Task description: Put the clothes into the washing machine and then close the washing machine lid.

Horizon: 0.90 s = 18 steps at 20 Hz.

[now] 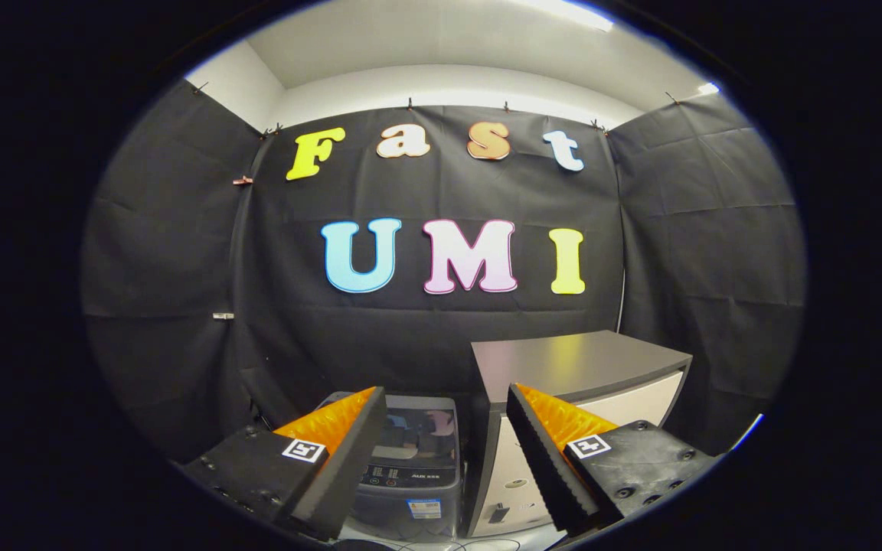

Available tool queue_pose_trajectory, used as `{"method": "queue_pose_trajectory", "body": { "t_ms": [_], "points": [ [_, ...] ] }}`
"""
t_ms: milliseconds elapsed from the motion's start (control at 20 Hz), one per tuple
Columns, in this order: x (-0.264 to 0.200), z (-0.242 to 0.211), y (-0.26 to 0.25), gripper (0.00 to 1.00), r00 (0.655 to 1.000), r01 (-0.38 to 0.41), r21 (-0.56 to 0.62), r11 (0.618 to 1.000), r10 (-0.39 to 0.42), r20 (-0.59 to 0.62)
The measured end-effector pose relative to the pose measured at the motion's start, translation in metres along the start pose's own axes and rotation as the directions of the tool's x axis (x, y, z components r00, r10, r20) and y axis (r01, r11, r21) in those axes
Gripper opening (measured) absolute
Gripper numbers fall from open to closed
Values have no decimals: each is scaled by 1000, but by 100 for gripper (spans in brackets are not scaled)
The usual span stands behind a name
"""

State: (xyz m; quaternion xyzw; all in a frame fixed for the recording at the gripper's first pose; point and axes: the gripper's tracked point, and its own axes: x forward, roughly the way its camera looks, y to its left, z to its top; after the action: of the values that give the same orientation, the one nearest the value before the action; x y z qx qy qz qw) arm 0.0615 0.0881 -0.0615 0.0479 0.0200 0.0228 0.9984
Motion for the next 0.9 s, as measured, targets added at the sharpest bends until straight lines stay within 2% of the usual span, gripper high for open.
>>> {"method": "queue_pose_trajectory", "body": {
  "t_ms": [450,900],
  "points": [
    [0,-6,15,99,1000,2,-58,998,-2,5],
    [1,-11,16,99,1000,-10,-9,1000,10,-9]
  ]
}}
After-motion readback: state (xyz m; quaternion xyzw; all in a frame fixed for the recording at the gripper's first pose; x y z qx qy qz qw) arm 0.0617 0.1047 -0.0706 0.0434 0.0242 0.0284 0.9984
